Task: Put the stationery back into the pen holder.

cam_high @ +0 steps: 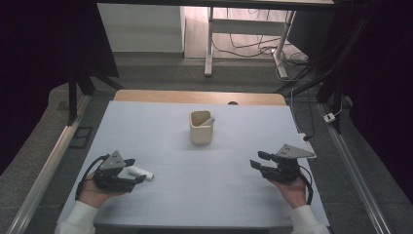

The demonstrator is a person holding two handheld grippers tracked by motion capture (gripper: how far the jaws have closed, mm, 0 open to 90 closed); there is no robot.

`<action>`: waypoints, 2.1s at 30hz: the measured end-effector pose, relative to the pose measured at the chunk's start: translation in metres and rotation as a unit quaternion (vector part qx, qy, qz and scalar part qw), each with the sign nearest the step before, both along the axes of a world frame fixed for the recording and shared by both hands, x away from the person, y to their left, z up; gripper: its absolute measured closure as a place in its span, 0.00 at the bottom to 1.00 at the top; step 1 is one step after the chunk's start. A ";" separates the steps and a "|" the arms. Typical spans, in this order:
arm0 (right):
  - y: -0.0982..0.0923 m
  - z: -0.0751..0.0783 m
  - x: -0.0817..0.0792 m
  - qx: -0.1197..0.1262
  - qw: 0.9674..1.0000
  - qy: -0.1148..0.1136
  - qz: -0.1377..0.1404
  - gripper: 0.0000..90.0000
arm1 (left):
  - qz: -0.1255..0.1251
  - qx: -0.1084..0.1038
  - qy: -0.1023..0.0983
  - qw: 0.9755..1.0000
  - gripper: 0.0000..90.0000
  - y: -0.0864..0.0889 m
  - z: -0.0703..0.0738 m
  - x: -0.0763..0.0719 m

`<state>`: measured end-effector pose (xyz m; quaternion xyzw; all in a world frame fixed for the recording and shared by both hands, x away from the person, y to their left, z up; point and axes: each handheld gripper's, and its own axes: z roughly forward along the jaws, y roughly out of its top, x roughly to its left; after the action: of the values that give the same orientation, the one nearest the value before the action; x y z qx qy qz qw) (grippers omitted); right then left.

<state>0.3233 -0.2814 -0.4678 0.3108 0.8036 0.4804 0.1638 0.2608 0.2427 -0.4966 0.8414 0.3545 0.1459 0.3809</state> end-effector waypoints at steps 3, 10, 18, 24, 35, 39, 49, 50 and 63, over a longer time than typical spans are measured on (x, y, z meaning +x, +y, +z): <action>-0.007 -0.004 -0.004 0.000 1.000 0.002 -0.002 0.54 | 0.002 0.000 0.003 1.000 0.28 0.001 -0.001 0.001; -0.016 -0.011 -0.008 -0.001 1.000 0.003 -0.003 0.54 | 0.002 0.001 0.005 1.000 0.28 0.000 -0.003 0.000; -0.018 -0.014 -0.009 -0.015 1.000 0.001 -0.002 0.53 | 0.000 0.005 0.008 1.000 0.28 -0.001 -0.005 0.002; -0.018 -0.018 -0.008 -0.018 1.000 0.008 0.000 0.53 | -0.003 0.013 0.011 1.000 0.29 -0.002 -0.007 0.005; -0.027 -0.020 -0.007 -0.018 1.000 0.010 -0.006 0.52 | -0.022 0.060 0.021 0.998 0.30 0.004 0.000 0.020; -0.030 -0.020 -0.007 -0.016 1.000 0.012 -0.011 0.52 | -0.030 0.076 0.025 0.996 0.31 0.005 0.003 0.029; -0.032 -0.022 -0.006 -0.024 1.000 0.017 -0.010 0.52 | -0.065 0.127 0.036 0.989 0.32 0.009 0.006 0.048; -0.031 -0.022 -0.006 -0.024 1.000 0.017 -0.010 0.52 | -0.070 0.132 0.038 0.988 0.32 0.009 0.006 0.050; -0.030 -0.024 -0.005 -0.034 0.999 0.021 -0.007 0.52 | -0.170 0.207 0.068 0.961 0.33 -0.001 -0.003 0.064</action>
<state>0.3178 -0.3110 -0.4918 0.3200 0.8207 0.4451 0.1610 0.3246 0.2415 -0.4991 0.9576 0.1932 0.0919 0.1927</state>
